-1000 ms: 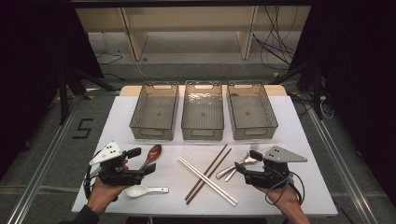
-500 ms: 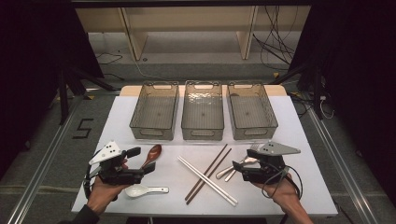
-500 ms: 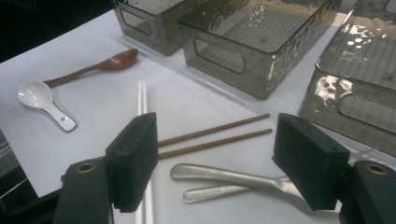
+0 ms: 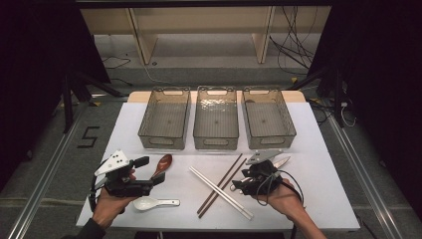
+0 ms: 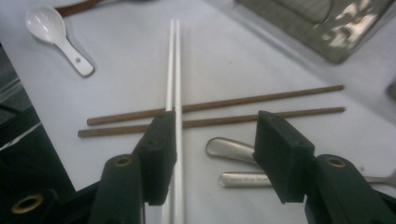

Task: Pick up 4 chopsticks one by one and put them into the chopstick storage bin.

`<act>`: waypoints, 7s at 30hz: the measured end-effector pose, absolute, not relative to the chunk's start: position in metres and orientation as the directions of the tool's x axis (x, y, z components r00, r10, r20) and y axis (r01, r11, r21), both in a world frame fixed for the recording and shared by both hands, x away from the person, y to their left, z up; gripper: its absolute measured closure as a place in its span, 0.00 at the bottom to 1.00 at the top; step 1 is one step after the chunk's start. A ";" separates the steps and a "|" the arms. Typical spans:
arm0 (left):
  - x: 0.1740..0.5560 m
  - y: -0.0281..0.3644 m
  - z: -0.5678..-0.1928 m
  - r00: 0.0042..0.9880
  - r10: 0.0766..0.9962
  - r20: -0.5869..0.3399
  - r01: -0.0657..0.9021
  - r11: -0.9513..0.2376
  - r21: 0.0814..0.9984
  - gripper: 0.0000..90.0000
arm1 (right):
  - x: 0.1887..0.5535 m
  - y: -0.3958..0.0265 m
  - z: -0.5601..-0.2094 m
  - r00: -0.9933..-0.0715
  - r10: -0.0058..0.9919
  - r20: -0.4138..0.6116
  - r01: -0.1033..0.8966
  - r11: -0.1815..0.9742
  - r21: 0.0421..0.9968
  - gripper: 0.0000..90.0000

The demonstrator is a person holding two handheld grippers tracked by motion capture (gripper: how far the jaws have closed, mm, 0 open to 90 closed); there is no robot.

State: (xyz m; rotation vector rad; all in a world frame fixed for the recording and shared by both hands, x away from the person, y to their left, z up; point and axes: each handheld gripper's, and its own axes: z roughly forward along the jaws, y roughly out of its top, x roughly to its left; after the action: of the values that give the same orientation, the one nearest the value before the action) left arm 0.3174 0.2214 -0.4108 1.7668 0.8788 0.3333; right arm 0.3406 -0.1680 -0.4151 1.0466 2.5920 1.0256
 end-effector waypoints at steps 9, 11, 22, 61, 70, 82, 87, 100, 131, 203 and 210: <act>0.317 0.221 -0.410 0.690 0.700 -0.184 0.391 -0.146 0.909 0.16 | 0.345 -0.144 -0.439 -0.774 0.626 0.098 0.573 0.625 0.531 0.64; 0.317 0.221 -0.409 0.689 0.700 -0.186 0.391 -0.143 0.909 0.16 | 0.346 -0.140 -0.444 -0.782 0.616 0.095 0.569 0.645 0.510 0.66; 0.316 0.222 -0.409 0.695 0.695 -0.184 0.386 -0.145 0.911 0.16 | 0.347 -0.132 -0.454 -0.791 0.601 0.111 0.582 0.685 0.439 0.74; 0.316 0.221 -0.409 0.701 0.689 -0.185 0.384 -0.146 0.912 0.16 | 0.351 -0.127 -0.464 -0.768 0.634 0.094 0.618 0.695 0.367 0.94; 0.316 0.221 -0.409 0.700 0.690 -0.184 0.385 -0.146 0.911 0.16 | 0.351 -0.130 -0.460 -0.773 0.626 0.103 0.607 0.685 0.403 0.94; 0.320 0.216 -0.410 0.693 0.675 -0.252 0.426 -0.100 0.899 0.16 | 0.351 -0.139 -0.427 -0.771 0.628 0.105 0.561 0.591 0.579 0.94; 0.326 0.199 -0.411 0.693 0.652 -0.308 0.464 -0.076 0.883 0.16 | 0.350 -0.138 -0.415 -0.769 0.632 0.099 0.534 0.549 0.643 0.94; 0.350 0.168 -0.411 0.664 0.650 -0.370 0.516 -0.040 0.856 0.15 | 0.343 -0.125 -0.404 -0.796 0.599 0.088 0.464 0.509 0.725 0.94; 0.361 0.142 -0.415 0.692 0.555 -0.462 0.576 -0.037 0.817 0.52 | 0.335 -0.097 -0.404 -0.830 0.553 0.071 0.390 0.486 0.782 0.94; 0.436 0.222 -0.351 0.591 0.648 -0.481 0.610 0.032 0.792 0.93 | 0.334 -0.148 -0.412 -0.784 0.607 0.132 0.517 0.519 0.680 0.35; 0.459 0.232 -0.342 0.554 0.680 -0.480 0.620 0.048 0.783 0.93 | 0.333 -0.147 -0.412 -0.785 0.605 0.137 0.519 0.519 0.679 0.34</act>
State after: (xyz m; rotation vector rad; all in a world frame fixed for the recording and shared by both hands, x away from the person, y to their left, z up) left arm 0.4591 0.2318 -0.3421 1.6323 1.1168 0.0652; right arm 0.3335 -0.1472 -0.4119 0.9785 2.6352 1.1178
